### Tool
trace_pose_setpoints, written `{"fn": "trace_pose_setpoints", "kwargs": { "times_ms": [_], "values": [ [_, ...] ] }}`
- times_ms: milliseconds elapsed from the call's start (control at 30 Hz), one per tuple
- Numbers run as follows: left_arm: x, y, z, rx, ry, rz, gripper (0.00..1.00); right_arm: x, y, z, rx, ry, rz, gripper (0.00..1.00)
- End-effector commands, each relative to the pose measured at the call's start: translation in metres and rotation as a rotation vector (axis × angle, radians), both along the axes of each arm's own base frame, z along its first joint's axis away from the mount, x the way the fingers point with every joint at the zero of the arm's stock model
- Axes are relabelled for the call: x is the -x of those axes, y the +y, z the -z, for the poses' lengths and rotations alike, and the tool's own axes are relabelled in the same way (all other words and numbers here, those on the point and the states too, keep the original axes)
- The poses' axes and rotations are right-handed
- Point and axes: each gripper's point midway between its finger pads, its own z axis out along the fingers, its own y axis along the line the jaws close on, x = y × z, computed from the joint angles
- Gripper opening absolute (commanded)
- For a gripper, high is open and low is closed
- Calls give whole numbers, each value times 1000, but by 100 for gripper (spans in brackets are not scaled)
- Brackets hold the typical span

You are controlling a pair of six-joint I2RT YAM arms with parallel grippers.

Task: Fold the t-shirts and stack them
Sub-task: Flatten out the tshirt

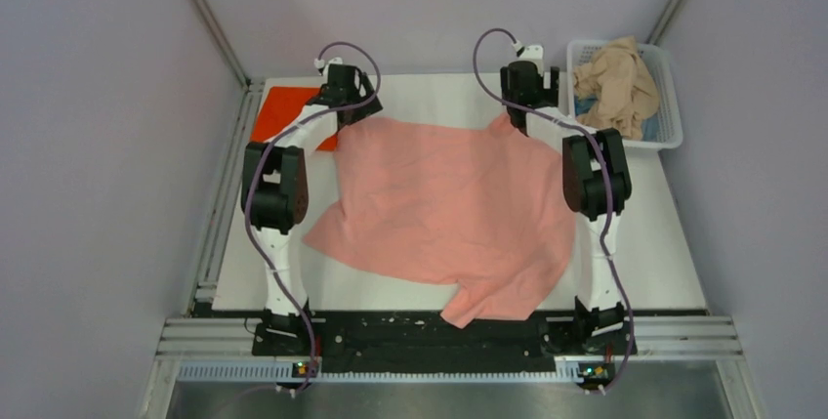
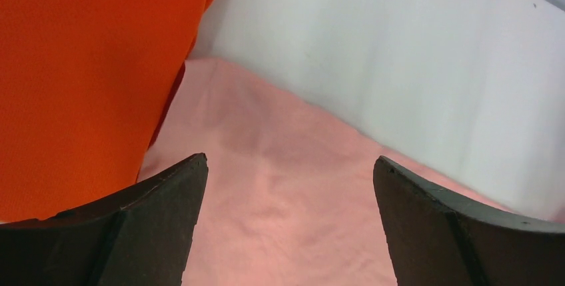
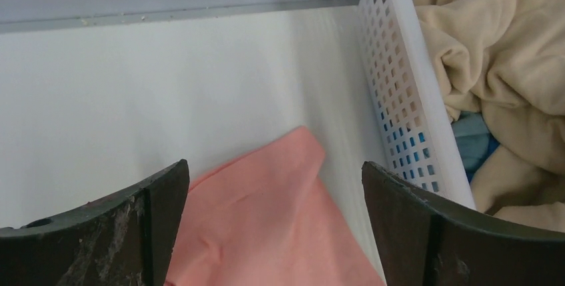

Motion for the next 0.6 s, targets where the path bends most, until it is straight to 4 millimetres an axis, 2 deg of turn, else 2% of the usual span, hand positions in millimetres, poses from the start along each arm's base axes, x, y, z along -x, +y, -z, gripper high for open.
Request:
{"fn": "trace_pose_setpoints", "kwargs": {
  "times_ms": [0,100,167,333,400,467,567],
  "values": [
    [27,-14,-68,53,-135,68,98,13,21,-65,-198,-88,-79,99],
    [63,-17,-79,70,-147,88,99,38,44,-63,-341,-60,-173,99],
    [88,-17,-78,87,-137,97,99,59,53,-57,-408,-23,-215,99],
    [149,-13,-43,138,-45,85,99,117,78,-23,-593,77,-305,99],
    [172,-12,-25,174,-3,68,99,143,84,-4,-647,127,-331,99],
    [188,-12,-12,206,-2,61,99,162,87,9,-693,153,-334,99],
    [211,-8,6,228,20,37,99,178,86,30,-710,192,-330,99]
  ]
}}
